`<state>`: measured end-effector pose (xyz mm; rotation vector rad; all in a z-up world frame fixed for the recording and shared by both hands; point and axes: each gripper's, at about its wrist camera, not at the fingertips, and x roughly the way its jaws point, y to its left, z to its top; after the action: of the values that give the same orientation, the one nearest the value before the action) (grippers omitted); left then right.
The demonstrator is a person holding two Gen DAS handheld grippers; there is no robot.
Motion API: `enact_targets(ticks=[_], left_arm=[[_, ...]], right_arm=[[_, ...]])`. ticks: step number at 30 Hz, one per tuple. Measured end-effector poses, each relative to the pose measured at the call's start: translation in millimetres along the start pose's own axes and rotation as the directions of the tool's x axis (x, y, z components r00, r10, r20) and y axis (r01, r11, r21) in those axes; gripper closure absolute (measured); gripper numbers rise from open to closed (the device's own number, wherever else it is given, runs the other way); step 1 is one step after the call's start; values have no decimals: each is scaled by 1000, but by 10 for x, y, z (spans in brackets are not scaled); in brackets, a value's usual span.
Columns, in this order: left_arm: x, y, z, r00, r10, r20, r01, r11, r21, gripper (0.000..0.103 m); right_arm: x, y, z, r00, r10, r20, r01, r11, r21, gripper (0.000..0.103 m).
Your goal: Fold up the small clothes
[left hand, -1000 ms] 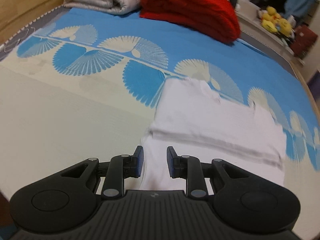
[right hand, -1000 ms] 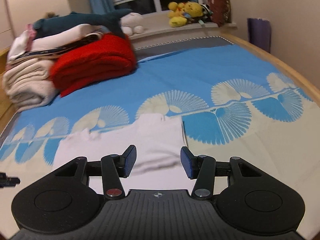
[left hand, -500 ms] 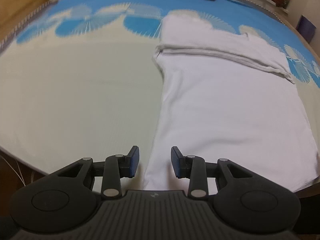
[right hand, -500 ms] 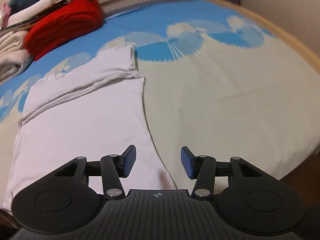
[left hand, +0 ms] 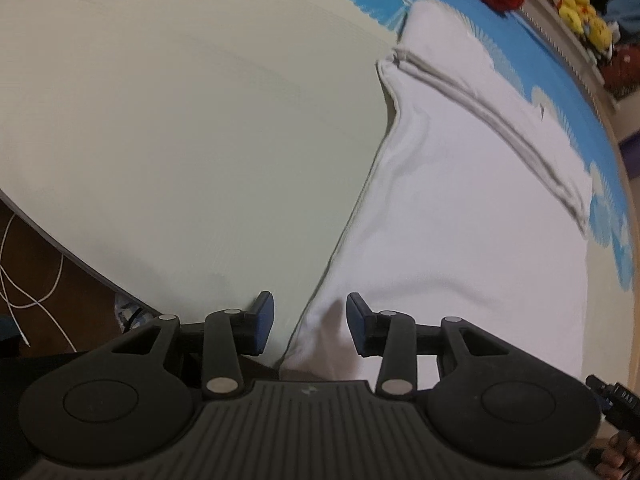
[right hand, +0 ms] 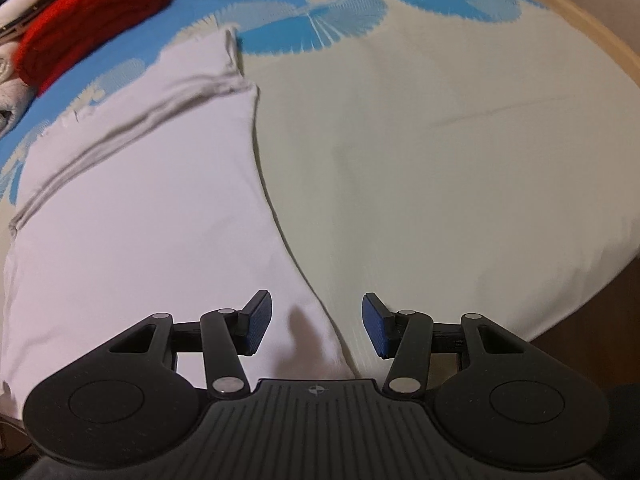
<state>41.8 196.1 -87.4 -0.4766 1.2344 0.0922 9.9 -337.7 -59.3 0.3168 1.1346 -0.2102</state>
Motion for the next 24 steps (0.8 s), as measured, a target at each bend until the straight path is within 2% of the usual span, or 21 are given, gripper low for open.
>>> enact_targets(ticks=[3,5,8,10,11,12,13,15,19,21,24], left_arm=[[63,-57,-30,1000,16,-22,-15,999,45,59],[125,-108,-52,998,50,-34,-47,996,80,60],[163,-171,-102,996,88,-30,-83,988,133,63],[160,-191,-128,994,106,-22,-101,982,158,75],[158,-200,-136,994,107,-21,-102,981,168,85],[155,-207,-143,995,100,-21,-95,980,174,95],[151,-214,-152,995,93,-20,-88,979,183,96],[109,-239,-170,995,98,1,-96,974,204,97],[-126,-252,-197,998,46,50,-55,980,193,97],[-150,-237,-199,998,34,49,-42,981,189,97],[-26,-185,-204,998,69,-5,-67,982,179,96]], right_arm=[[79,-1,-52,998,-24,-60,23,1000,-11,51],[124,27,-88,995,-34,-96,31,999,-34,51],[151,96,-147,992,-59,-108,49,995,-92,51],[140,140,-169,992,-68,-104,56,991,-118,52],[137,150,-171,992,-69,-104,56,991,-124,52],[131,161,-181,992,-68,-103,55,990,-129,60],[123,169,-188,993,-63,-100,50,990,-134,78],[85,156,-177,995,-60,-84,48,989,-138,96],[-160,68,-106,1000,-20,13,20,998,-61,97],[-260,3,-80,999,-9,41,10,1000,-29,97],[-134,-54,-120,999,-25,-38,25,1000,-11,96]])
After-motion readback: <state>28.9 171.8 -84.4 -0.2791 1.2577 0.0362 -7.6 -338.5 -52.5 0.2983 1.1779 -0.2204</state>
